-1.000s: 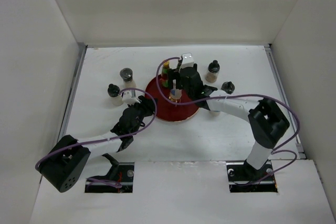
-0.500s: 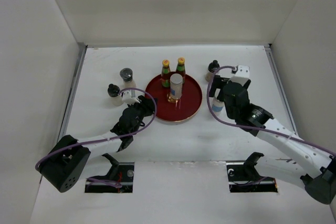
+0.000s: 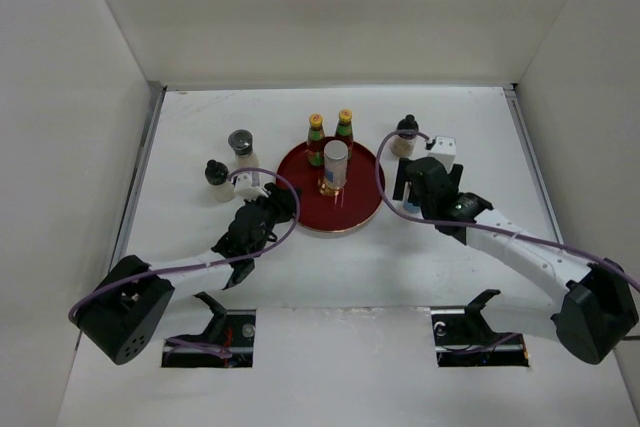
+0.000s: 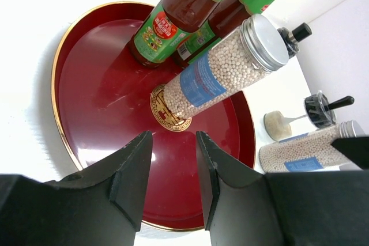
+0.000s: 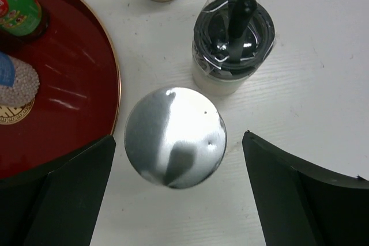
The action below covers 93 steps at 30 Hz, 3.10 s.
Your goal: Organize the condiment bottles
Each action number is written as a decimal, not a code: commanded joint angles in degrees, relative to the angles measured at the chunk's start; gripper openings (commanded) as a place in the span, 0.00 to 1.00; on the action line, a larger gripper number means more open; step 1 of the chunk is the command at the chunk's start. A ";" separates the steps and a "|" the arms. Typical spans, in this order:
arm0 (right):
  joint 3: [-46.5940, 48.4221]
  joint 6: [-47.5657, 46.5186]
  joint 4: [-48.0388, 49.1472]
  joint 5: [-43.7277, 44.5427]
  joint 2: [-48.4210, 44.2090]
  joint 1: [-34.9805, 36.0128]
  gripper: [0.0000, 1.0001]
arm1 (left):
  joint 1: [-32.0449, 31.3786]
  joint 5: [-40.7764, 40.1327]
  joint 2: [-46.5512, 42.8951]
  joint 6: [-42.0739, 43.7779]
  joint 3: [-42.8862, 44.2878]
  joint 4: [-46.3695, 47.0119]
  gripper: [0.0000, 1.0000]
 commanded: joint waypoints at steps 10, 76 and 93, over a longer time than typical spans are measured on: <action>3.41 -5.72 13.36 2.45 1.38 -1.24 0.64 | 0.21 0.44 0.19 -0.69 0.17 3.91 0.34; -16.71 6.05 48.79 -11.34 -1.35 1.58 0.85 | 20.95 -12.14 12.49 11.08 41.73 -40.99 0.71; -18.03 4.90 50.73 -11.61 -2.05 3.52 0.91 | 20.78 -15.64 25.16 16.18 54.92 -54.18 0.75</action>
